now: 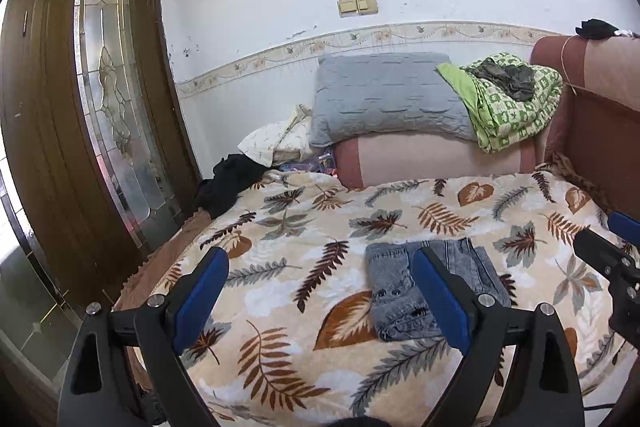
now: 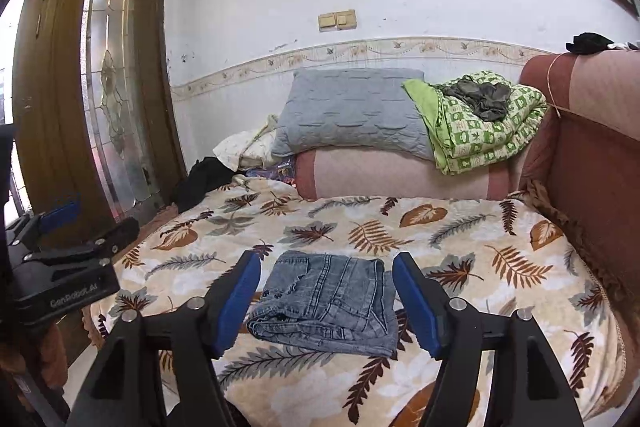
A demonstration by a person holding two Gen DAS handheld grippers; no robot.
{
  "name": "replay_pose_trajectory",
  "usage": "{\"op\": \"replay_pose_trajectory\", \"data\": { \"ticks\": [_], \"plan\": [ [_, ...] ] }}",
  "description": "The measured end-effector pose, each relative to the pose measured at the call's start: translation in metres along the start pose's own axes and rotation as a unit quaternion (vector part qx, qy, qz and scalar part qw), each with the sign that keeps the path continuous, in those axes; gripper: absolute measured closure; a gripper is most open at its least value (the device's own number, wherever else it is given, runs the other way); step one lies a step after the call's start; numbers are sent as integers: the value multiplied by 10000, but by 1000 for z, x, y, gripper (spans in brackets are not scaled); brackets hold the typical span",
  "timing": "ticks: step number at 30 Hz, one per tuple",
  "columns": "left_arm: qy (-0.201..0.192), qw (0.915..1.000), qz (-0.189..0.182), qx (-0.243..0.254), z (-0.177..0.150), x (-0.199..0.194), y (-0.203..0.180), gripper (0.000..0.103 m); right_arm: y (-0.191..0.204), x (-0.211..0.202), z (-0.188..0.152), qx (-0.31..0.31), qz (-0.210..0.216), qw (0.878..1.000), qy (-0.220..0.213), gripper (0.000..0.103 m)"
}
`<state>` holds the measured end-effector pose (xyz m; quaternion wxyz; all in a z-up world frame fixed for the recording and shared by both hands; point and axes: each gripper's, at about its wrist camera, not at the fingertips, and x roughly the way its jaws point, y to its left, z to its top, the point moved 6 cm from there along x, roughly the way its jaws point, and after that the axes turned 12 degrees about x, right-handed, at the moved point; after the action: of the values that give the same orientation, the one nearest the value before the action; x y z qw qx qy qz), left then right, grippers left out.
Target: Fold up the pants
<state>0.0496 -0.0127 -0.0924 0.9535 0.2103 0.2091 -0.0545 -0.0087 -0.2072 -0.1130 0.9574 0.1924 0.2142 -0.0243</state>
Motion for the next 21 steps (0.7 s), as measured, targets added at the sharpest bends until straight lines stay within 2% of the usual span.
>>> {"op": "replay_pose_trajectory", "data": {
  "ticks": [5,8,12,17,21],
  "plan": [
    [249,9994,-257,-44,-19,5,-6,9,-2,8,-10,107,-13,9996,243,31],
    [212,9993,-288,-105,-21,4,-6,9,0,7,-11,61,-35,9997,215,31],
    [34,9997,-163,-202,-15,1,-1,9,1,3,-9,-90,-132,9999,54,31],
    [-173,9992,159,-312,0,-5,6,3,-7,-4,-1,-4,-160,9997,-201,29],
    [-405,9981,274,-380,13,-12,5,2,-11,-3,1,-30,-146,9996,-241,29]
  ]
}}
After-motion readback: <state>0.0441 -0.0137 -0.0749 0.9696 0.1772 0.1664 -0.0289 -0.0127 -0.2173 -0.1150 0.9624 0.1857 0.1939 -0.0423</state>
